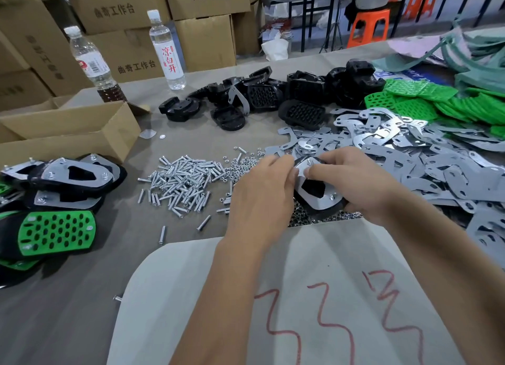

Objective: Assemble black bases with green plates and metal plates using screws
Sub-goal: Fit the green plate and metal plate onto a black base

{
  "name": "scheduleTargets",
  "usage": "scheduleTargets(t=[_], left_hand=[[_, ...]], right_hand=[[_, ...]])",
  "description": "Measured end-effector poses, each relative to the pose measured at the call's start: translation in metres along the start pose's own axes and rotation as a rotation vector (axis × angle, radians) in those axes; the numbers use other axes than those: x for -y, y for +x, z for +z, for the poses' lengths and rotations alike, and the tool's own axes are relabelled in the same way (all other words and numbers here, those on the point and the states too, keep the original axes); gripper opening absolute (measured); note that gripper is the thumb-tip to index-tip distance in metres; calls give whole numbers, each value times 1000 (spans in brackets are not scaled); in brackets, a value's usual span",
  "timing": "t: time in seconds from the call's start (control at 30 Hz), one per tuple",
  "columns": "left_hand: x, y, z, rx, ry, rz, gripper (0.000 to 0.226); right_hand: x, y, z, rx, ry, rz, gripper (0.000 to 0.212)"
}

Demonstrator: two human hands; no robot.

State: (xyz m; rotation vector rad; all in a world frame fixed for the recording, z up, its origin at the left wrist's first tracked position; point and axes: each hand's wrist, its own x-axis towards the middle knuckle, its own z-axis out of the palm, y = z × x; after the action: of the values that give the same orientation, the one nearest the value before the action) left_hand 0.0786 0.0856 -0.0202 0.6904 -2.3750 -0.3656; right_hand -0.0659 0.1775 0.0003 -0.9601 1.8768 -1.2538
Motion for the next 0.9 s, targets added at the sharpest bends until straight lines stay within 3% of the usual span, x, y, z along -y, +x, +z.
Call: scheduleTargets(t=[0.07, 0.13, 0.2, 0.27, 0.37, 0.43, 0.47, 0.53, 0.63, 0.73, 0.9], left_hand=[[-1, 1, 3, -30, -215, -161, 26], [-4, 3, 1, -37, -529, -443, 25], [-8, 2, -2, 113, -870, -664, 29], [-11, 3, -4, 206, -1126, -714, 23], [-8, 6, -7, 97, -1319, -749, 9], [-4, 8, -10, -6, -1404, -779, 8], [-2, 7, -11, -49, -1422, -797, 9], [2, 7, -11, -135, -1406, -832, 14], [8, 7, -11, -254, -1389, -848, 25], [11, 8, -13, -285, -1418, -834, 27], [9, 7, -14, -188, -1429, -839, 25]], right_hand=[[-1, 1, 4, -91, 59, -50, 17], [0, 2, 9, -185, 158, -140, 12], [2, 0, 11, -190, 262, -196, 13], [2, -1, 11, -153, 314, -225, 20], [2, -2, 11, -85, 374, -262, 32], [0, 1, 11, -100, 379, -276, 34], [-2, 2, 9, -161, 248, -296, 31], [-10, 8, -1, -271, -246, -376, 26], [-15, 10, -12, -80, -735, -386, 23], [-14, 10, -11, 94, -748, -339, 14], [-16, 9, -3, -15, -574, -366, 18]])
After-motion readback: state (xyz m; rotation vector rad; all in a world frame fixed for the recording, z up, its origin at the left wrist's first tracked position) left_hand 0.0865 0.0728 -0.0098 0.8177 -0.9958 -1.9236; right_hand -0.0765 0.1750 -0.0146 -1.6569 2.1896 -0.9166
